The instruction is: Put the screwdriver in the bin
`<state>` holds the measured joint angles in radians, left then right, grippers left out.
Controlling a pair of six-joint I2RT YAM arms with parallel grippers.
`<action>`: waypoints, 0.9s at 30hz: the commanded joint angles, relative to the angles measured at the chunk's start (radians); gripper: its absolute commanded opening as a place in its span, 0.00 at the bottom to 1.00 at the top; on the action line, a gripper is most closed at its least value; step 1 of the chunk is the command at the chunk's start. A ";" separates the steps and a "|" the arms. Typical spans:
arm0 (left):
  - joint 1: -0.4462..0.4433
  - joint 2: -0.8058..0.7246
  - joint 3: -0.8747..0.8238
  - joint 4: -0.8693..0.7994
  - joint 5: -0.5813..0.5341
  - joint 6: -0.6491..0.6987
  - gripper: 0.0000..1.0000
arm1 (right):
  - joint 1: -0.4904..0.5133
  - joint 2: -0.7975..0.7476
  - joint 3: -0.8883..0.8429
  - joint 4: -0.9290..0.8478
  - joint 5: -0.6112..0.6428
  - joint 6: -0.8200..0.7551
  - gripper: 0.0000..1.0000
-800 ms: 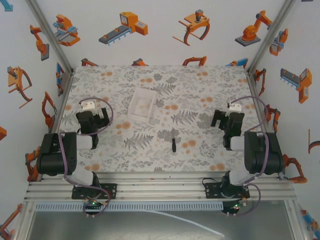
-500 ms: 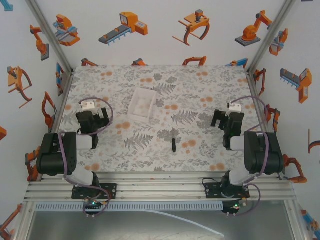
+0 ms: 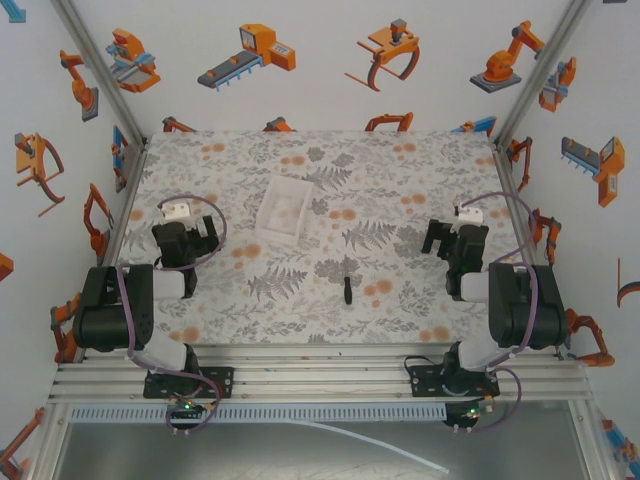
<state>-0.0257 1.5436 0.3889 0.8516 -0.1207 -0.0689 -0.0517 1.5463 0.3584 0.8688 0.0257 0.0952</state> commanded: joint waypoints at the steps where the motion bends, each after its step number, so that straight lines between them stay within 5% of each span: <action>1: -0.003 -0.002 0.010 0.003 -0.008 0.016 0.97 | -0.002 -0.002 0.027 0.009 -0.004 -0.013 0.99; 27: -0.008 -0.049 0.051 -0.109 0.067 0.051 0.97 | -0.003 -0.046 0.025 -0.017 0.044 0.008 0.99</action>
<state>-0.0277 1.5364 0.3988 0.8093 -0.0849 -0.0441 -0.0517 1.5414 0.3584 0.8623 0.0326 0.0963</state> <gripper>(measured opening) 0.974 0.992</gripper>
